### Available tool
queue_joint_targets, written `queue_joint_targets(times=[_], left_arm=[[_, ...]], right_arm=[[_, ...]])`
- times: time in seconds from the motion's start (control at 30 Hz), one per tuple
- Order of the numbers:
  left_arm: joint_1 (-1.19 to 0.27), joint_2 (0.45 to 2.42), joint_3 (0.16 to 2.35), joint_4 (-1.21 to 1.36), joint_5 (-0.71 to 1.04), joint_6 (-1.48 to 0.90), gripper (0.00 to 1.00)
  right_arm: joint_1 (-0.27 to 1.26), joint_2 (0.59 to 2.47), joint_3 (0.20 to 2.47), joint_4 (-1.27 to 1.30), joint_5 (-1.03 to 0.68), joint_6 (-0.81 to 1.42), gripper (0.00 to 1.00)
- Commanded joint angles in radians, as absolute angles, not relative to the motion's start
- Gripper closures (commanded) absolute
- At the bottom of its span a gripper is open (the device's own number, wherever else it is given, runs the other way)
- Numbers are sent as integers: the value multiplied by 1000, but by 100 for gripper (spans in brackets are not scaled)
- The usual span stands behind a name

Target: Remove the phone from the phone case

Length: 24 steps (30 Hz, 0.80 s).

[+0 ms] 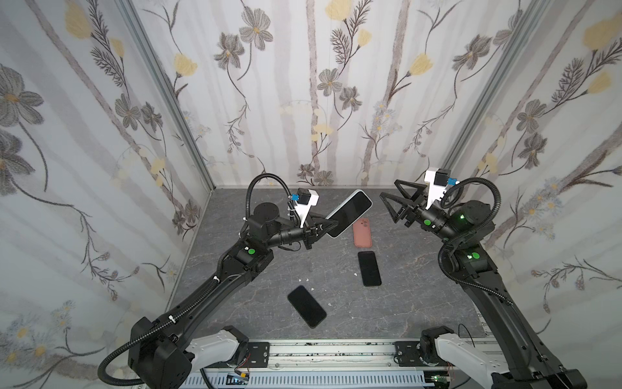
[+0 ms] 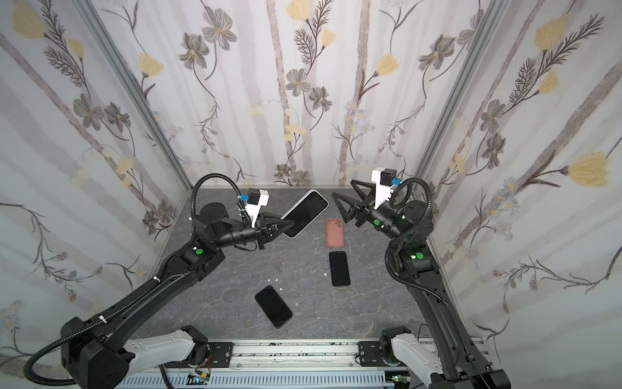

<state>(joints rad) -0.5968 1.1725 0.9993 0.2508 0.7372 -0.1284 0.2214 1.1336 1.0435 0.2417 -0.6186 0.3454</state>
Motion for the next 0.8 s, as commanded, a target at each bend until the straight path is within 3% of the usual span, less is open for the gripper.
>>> queue_joint_targets(times=[0.0,0.43,0.77], left_arm=[[-599,1148,972,287,776,59,100],[-601,1099,902,294,829,328,100],[-613,1082,893,294,865,415,100]], right_arm=[[220,1126,1064,179,-641,233,8],[229,1182,1160,-27,-945,140,18],[260,1213,1179,-33,-1134,179,29]])
